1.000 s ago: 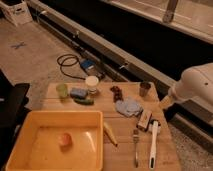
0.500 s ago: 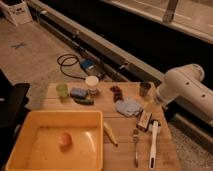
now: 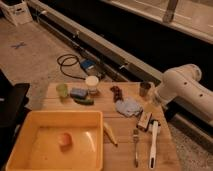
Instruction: Place eraser in paper cup
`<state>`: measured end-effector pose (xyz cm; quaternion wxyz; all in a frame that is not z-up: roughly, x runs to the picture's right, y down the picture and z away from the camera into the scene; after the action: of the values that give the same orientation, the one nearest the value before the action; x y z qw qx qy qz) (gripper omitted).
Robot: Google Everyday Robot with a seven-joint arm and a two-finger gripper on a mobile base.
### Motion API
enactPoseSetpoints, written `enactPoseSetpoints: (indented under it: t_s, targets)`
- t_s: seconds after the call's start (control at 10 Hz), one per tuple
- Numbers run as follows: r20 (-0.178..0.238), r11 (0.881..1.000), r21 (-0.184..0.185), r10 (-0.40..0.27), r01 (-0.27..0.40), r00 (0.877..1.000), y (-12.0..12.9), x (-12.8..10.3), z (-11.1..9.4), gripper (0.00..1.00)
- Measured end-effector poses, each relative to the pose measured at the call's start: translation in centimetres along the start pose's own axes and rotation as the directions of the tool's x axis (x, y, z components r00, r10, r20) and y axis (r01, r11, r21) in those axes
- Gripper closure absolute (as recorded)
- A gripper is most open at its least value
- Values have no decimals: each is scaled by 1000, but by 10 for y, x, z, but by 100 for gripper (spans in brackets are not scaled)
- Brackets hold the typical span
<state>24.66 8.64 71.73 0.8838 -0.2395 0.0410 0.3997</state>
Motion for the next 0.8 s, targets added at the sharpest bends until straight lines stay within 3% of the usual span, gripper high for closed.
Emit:
enactPoseSetpoints:
  t_s: [0.2,0.3,0.5,0.8]
  targets:
    - [-53,999,43,0,2,999,0,-2,12,37]
    - [-70,999,43,14,-11,997,1,-3,25,37]
    - [-86,998,27,51,-49,995,-1,-2,40,37]
    - [-116,993,-27,111,-115,987,-3,-1,69,37]
